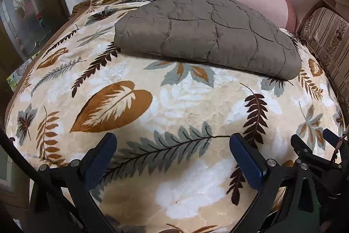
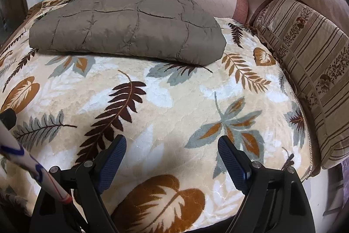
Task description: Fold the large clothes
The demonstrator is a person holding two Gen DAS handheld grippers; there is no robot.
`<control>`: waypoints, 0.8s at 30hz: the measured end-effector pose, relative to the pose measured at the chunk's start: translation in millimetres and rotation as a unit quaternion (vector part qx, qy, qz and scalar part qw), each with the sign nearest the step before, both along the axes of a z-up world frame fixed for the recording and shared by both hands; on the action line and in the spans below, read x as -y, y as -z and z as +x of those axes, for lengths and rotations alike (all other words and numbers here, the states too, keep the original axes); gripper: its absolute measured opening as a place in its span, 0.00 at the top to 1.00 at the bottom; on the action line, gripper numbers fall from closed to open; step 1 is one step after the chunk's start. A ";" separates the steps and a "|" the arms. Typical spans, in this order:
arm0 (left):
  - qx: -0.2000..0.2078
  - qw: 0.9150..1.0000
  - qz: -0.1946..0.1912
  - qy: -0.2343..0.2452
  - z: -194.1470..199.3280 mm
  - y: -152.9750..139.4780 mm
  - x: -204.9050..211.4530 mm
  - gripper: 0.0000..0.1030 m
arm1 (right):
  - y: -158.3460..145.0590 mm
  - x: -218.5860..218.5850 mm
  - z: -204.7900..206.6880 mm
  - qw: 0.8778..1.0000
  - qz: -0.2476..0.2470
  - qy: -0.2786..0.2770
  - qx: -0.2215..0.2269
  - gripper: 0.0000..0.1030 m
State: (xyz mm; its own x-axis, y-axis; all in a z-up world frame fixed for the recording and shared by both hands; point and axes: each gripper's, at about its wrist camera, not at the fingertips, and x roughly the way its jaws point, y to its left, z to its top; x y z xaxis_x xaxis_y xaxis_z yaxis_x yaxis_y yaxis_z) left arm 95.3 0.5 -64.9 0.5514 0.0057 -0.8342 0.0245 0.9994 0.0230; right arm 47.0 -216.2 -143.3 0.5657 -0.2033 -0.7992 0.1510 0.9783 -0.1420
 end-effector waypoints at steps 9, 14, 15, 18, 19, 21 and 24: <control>-0.003 1.000 -0.006 0.004 1.8 5.8 -0.3 0.00 | 2.5 -1.2 3.0 1.000 0.005 -0.004 0.000 0.14; -0.005 1.000 -0.013 0.006 2.0 7.0 -0.5 0.00 | 3.9 -0.9 4.1 1.000 0.009 -0.004 -0.001 0.14; -0.005 1.000 -0.013 0.006 2.2 7.3 -0.7 0.00 | 3.9 -1.1 4.0 1.000 0.010 -0.005 0.000 0.14; -0.005 1.000 -0.012 0.005 2.4 7.6 -0.7 0.00 | 3.4 -2.2 3.9 1.000 0.010 -0.007 0.003 0.14; -0.005 1.000 -0.012 0.006 2.4 7.5 -0.9 0.00 | 3.5 -2.3 4.0 1.000 0.010 -0.007 0.004 0.14; -0.006 1.000 -0.013 0.006 2.6 7.8 -1.3 0.00 | 3.6 -2.7 3.9 1.000 0.010 -0.008 0.004 0.14; -0.005 1.000 -0.012 0.005 2.5 8.1 -1.2 0.00 | 4.1 -2.5 4.0 1.000 0.012 -0.008 0.004 0.14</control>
